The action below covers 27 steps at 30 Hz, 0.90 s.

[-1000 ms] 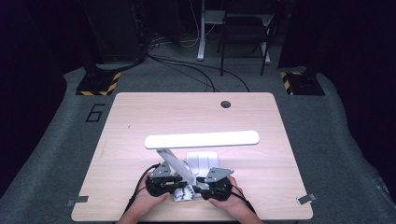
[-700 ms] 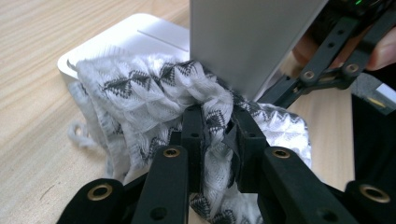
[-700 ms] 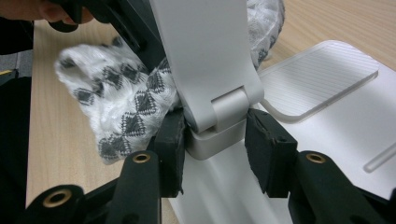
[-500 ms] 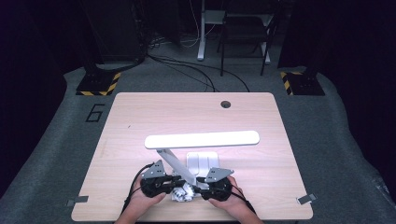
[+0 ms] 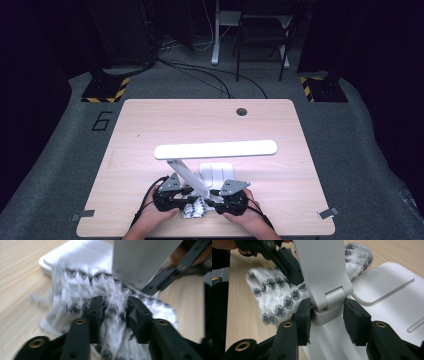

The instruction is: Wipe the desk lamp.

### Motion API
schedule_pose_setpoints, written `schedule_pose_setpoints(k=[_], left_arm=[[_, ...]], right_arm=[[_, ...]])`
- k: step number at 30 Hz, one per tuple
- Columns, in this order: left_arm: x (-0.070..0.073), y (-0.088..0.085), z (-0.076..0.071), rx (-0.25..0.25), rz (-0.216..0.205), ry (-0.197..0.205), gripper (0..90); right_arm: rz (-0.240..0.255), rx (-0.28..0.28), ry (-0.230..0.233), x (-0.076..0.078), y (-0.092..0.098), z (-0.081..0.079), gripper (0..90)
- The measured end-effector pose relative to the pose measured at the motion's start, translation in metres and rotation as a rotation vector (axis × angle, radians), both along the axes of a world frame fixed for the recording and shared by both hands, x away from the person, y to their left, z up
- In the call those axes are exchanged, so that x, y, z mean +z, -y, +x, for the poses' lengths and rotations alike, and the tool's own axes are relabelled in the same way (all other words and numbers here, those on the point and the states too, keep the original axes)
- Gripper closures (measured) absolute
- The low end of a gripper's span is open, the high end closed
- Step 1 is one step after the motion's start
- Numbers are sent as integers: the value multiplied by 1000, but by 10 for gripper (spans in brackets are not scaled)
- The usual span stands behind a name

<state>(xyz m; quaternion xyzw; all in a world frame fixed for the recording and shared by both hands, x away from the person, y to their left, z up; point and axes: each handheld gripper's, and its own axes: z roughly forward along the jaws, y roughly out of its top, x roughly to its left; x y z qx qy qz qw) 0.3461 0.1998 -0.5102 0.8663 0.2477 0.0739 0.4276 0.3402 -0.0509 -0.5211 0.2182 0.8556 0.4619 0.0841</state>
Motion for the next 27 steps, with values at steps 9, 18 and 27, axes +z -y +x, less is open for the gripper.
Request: schedule_pose_setpoints(k=[9,18,27], left_arm=[[-9,2,4,-4,16,-32,527],[-9,7,1,3,78,26,721],[-9,-1,3,24,-1,5,803]], right_arm=[[-2,9,10,0,0,1,587],[-3,8,11,0,0,1,587],[-5,5,12,0,1,1,587]])
